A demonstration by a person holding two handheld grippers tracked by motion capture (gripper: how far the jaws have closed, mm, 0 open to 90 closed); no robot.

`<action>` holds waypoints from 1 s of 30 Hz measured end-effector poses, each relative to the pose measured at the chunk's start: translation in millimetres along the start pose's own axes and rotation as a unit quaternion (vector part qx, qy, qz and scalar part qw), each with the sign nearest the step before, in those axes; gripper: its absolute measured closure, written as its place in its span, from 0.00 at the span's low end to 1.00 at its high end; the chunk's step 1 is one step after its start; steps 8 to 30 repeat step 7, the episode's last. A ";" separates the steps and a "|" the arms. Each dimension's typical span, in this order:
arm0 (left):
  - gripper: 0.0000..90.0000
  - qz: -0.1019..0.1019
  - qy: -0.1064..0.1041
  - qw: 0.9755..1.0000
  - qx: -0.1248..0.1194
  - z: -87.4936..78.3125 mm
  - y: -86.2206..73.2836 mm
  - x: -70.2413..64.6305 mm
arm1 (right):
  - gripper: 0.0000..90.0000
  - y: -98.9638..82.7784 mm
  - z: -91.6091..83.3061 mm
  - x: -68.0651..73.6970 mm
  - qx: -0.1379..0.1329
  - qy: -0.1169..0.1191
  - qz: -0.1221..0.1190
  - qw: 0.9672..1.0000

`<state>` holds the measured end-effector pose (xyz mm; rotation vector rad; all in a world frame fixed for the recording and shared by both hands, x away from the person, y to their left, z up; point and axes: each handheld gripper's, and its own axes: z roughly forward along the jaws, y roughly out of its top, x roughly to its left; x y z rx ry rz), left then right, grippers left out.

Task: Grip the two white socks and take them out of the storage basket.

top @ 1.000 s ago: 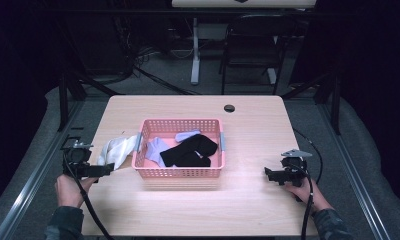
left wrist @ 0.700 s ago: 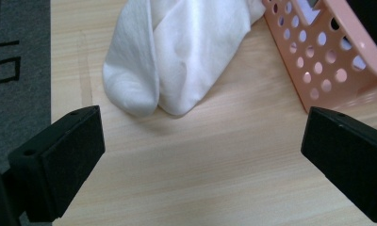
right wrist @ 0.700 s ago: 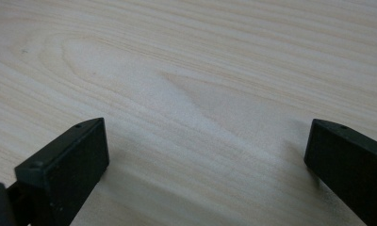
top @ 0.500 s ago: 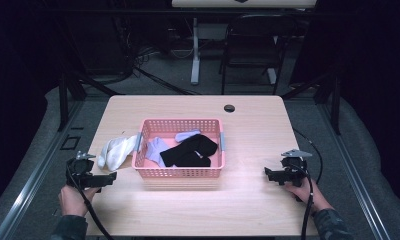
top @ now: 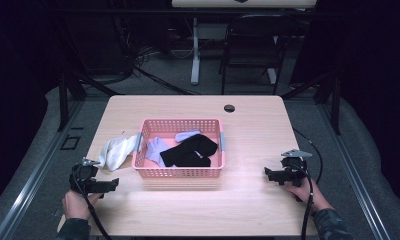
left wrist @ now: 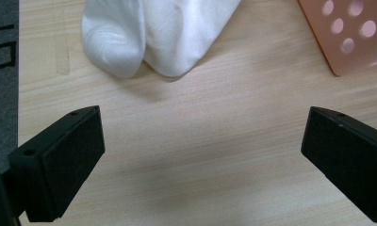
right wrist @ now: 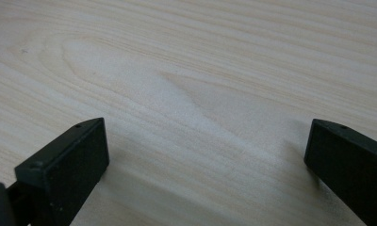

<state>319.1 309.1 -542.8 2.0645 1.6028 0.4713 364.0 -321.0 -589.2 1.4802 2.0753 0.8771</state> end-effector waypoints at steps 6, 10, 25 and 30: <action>0.00 0.003 -0.001 1.000 -0.003 -0.4 1.0 -0.4 | 0.00 -0.1 -0.1 0.0 0.000 0.000 0.000 1.000; 0.00 0.004 -0.001 1.000 -0.004 -0.6 1.2 -0.5 | 0.00 -0.1 -0.1 0.1 0.000 0.000 0.000 1.000; 0.00 0.004 -0.001 1.000 -0.004 -0.6 1.2 -0.5 | 0.00 -0.1 -0.1 0.1 0.000 0.000 0.000 1.000; 0.00 0.004 -0.001 1.000 -0.004 -0.6 1.2 -0.5 | 0.00 -0.1 -0.1 0.1 0.000 0.000 0.000 1.000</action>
